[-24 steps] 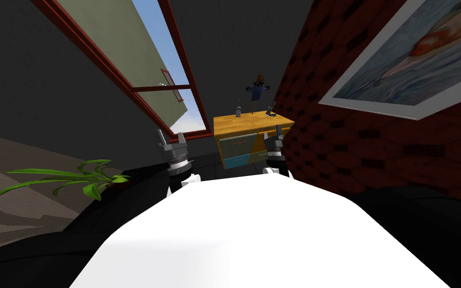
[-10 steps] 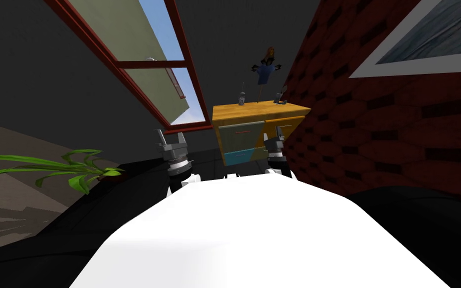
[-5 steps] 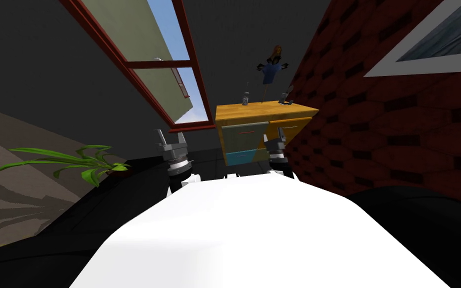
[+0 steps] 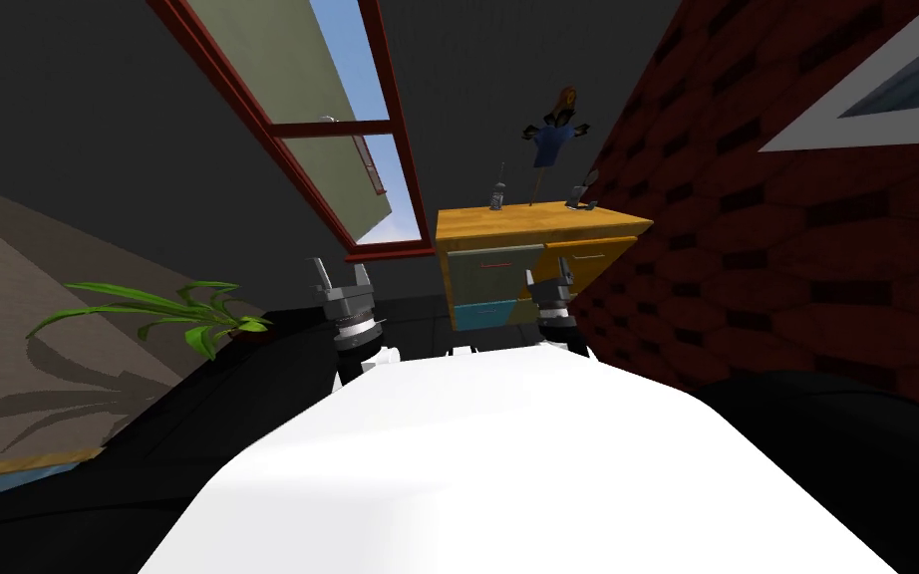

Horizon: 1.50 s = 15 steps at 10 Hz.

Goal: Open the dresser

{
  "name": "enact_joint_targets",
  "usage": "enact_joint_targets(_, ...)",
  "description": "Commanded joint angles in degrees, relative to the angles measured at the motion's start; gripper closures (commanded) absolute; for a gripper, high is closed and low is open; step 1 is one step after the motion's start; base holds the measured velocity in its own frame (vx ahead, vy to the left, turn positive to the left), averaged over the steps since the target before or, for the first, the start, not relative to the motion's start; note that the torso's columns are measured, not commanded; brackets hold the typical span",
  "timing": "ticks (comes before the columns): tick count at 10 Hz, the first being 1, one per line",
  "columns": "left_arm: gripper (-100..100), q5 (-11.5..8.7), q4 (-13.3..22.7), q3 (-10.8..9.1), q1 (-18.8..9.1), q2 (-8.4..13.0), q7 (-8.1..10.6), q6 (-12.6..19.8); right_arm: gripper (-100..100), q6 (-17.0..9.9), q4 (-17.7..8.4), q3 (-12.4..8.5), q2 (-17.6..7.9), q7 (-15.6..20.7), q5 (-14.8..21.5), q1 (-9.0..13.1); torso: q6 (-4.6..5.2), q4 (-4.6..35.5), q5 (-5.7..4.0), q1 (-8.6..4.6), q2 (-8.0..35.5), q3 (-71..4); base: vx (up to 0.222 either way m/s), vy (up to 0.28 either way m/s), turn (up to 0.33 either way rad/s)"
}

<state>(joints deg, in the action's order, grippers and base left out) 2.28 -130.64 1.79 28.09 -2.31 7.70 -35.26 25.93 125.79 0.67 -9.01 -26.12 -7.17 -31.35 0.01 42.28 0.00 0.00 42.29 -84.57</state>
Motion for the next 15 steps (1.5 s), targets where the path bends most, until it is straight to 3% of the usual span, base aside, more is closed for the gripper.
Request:
enact_joint_targets(1, 0, 0.0, 0.0, 0.0, 0.0, 0.0, 0.0, 0.0, -100, 0.6, -0.1, -0.1, -0.3, -4.5, -1.1, -0.7, -0.02, 0.0, 0.0, 0.0, 0.0, 0.0, 0.016, 0.004, 0.066)
enact_joint_targets(15, 0, 0.0, 0.0, 0.0, 0.0, 0.0, 0.0, 0.0, -100, 3.9, -1.1, -0.6, -1.4, -25.8, -8.0, -4.7, 0.0, 0.0, 0.0, -0.01, 0.0, 0.0, 0.014, 0.004, 0.088)
